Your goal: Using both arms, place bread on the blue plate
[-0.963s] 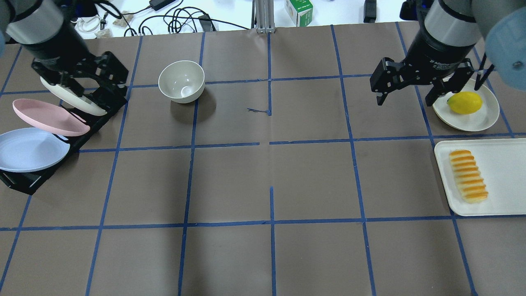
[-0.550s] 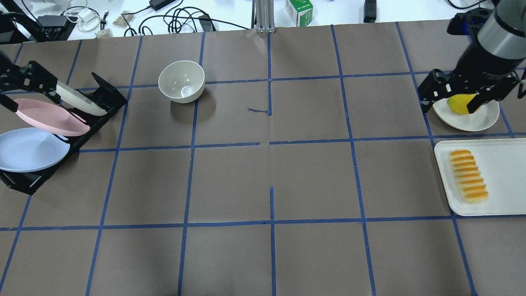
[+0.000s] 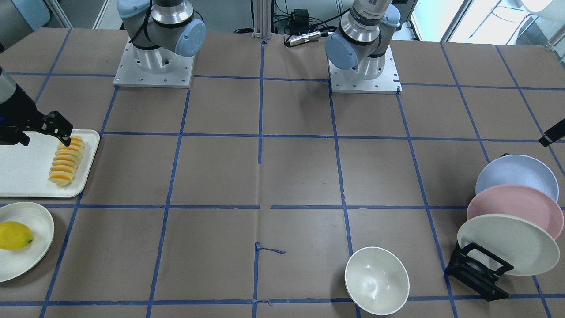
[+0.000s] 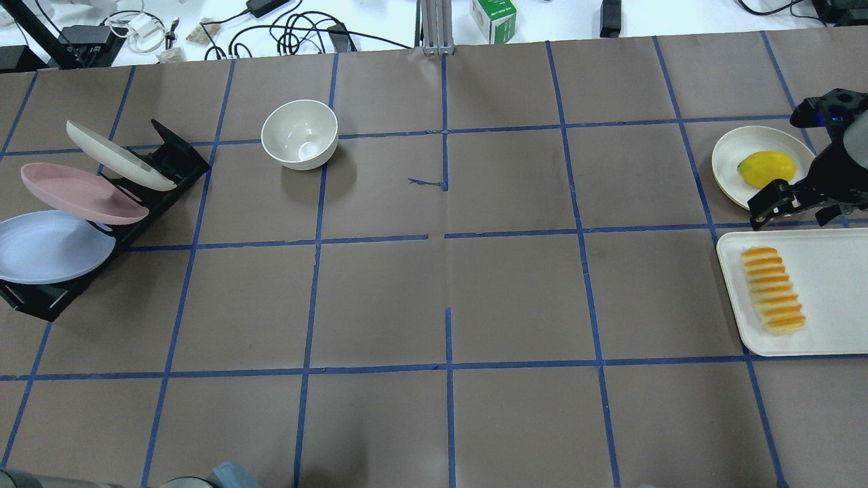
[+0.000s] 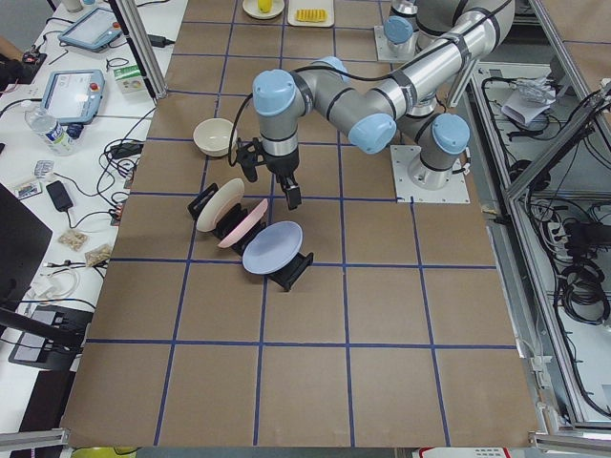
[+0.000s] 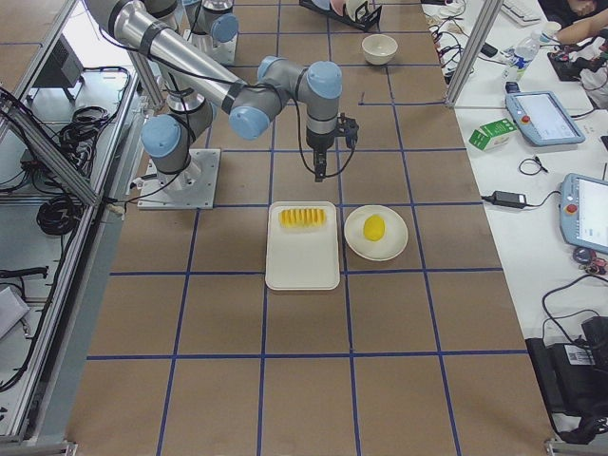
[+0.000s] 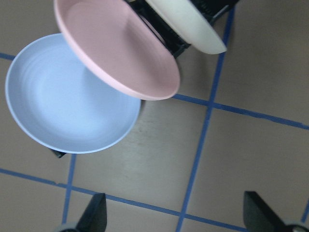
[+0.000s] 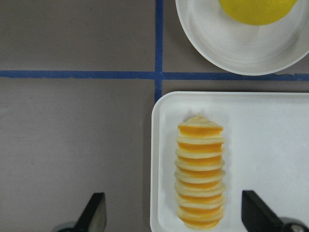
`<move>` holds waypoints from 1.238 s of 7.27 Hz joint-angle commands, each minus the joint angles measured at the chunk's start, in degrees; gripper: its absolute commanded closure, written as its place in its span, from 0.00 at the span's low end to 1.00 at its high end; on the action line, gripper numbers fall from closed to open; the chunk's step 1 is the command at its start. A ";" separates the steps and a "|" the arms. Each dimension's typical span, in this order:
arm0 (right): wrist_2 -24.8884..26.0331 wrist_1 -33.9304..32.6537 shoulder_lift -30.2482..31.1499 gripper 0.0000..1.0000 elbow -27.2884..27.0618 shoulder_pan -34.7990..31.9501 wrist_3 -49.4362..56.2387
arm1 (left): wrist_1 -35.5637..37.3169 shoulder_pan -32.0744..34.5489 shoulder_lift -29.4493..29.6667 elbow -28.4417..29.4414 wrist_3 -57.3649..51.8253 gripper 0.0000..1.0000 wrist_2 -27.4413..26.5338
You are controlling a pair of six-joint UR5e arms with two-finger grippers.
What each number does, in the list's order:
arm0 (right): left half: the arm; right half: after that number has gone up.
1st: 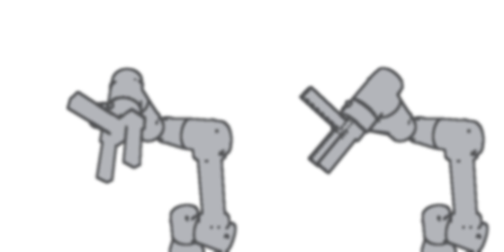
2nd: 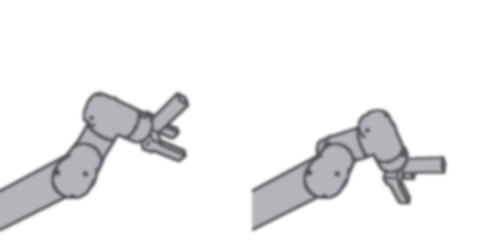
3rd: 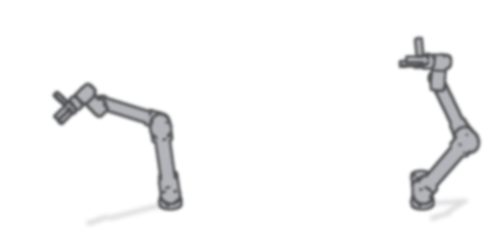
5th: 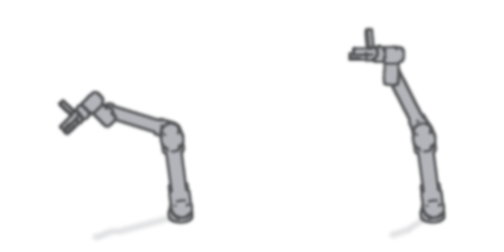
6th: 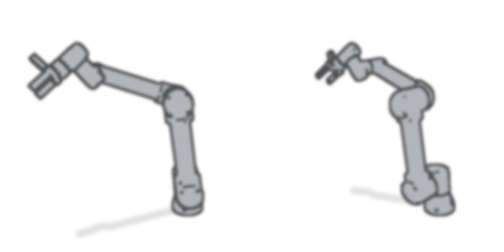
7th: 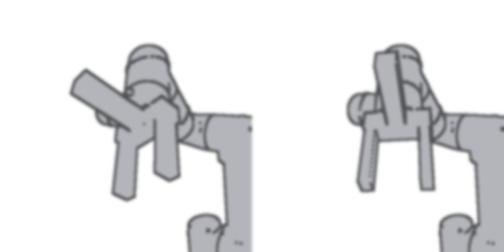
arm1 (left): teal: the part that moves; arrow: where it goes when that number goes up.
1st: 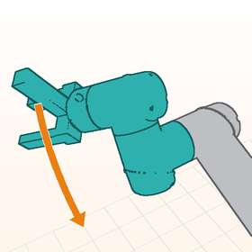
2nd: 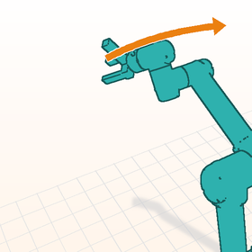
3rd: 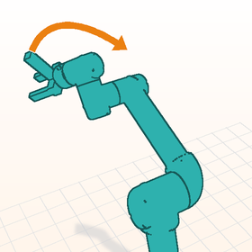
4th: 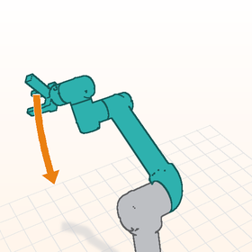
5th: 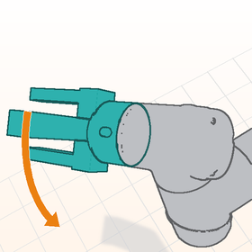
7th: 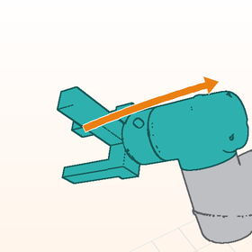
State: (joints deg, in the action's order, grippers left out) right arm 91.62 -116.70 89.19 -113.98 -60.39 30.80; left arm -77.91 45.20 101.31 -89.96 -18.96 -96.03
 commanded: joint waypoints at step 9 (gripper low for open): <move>5.24 -9.60 -15.89 0.00 -3.88 5.37 -0.74 | 9.00 -2.92 14.00 -0.03 7.10 0.77 -5.98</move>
State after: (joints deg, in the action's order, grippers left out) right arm 96.54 -126.20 74.27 -117.94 -55.02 30.34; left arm -68.84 42.33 115.26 -89.94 -12.01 -98.85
